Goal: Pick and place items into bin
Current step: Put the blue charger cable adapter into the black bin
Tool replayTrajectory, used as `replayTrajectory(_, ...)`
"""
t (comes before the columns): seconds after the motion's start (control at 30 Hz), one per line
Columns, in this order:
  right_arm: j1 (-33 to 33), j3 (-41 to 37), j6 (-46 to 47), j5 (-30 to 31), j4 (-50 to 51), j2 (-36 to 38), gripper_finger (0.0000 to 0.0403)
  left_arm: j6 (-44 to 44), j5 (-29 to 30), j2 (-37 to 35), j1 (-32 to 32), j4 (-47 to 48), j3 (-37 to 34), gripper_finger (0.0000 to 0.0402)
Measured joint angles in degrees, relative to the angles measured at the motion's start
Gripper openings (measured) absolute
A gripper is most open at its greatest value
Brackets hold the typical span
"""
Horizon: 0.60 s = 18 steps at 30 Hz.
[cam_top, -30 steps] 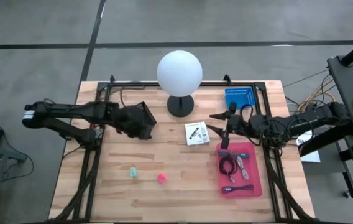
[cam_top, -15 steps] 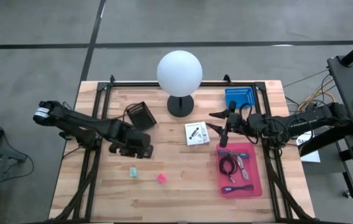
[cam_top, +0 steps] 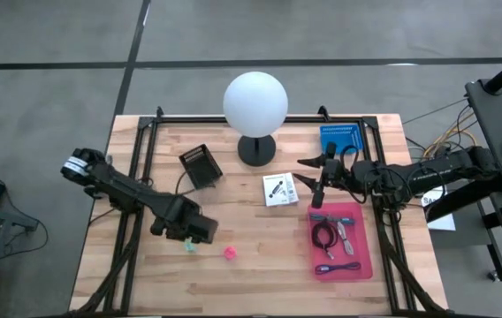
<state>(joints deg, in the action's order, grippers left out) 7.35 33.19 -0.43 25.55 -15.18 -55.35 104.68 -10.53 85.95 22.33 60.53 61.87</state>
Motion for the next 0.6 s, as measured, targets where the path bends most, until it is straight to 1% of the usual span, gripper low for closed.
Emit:
replayTrajectory(0.27, -0.3, 0.0, -0.1, 0.0, 0.1, 0.0, 0.0185, 0.0, -1.6, 6.0, 1.4, -0.3, 0.0, 0.0162)
replayTrajectory(0.6, -0.3, -0.1, -0.2, 0.0, 0.2, 0.0, 0.0185, -0.2, -1.4, 7.0, 1.4, -0.5, 0.0, 0.0162)
